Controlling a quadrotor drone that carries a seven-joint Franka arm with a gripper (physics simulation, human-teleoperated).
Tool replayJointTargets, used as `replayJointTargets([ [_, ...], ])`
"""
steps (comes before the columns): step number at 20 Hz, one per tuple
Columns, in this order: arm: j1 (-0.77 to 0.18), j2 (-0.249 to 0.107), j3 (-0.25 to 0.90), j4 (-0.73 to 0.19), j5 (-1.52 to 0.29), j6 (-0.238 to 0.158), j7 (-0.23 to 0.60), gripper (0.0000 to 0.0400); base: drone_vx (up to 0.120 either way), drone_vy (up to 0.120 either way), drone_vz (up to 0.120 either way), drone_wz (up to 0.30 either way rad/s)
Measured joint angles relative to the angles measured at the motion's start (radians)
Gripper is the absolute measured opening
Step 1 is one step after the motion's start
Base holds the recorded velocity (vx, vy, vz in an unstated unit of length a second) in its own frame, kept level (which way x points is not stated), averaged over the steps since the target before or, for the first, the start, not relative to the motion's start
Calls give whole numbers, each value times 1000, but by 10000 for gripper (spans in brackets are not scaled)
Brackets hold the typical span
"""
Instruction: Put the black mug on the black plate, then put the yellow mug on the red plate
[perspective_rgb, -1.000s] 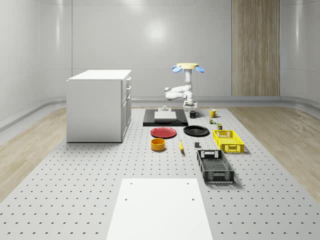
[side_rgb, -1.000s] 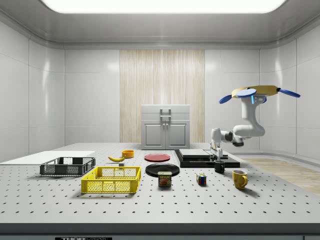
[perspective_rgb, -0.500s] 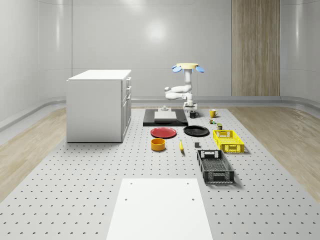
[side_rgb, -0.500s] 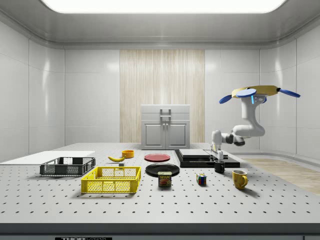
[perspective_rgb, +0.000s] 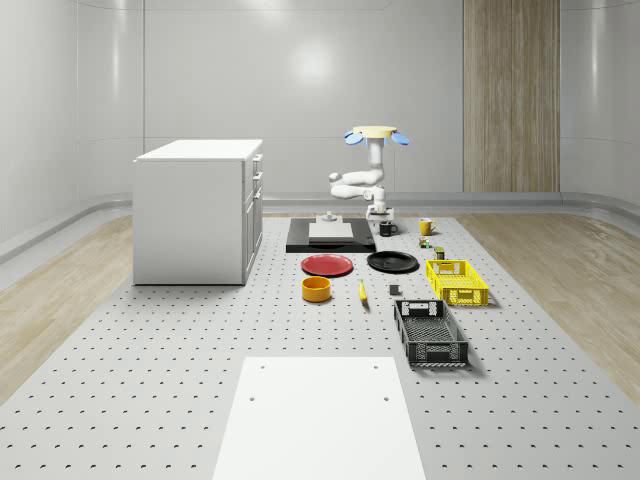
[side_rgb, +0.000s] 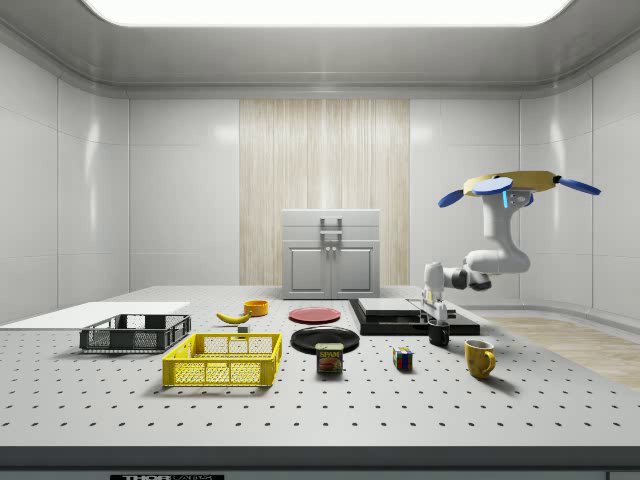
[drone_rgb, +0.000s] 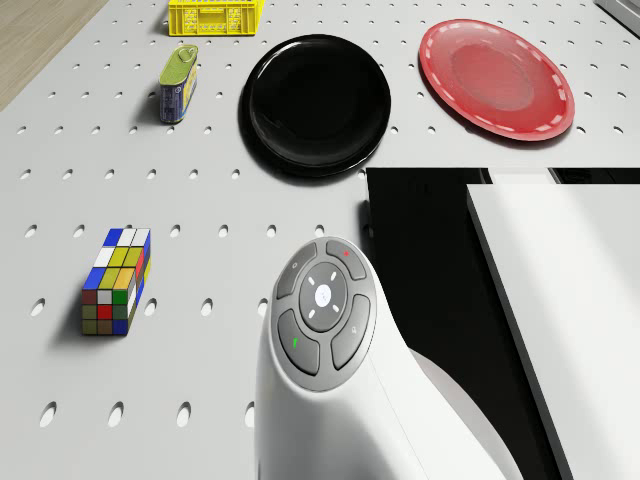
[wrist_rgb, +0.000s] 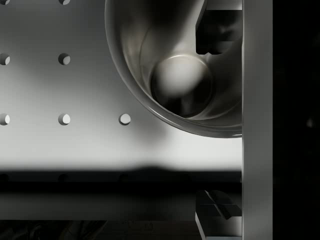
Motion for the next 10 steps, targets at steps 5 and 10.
replayJointTargets([
  [5, -1, -9, 0, 0, 2, 9, 1, 187, 0, 0, 0, 0],
  [10, -4, -16, 2, 1, 5, 16, 3, 132, 0, 0, 0, 0],
])
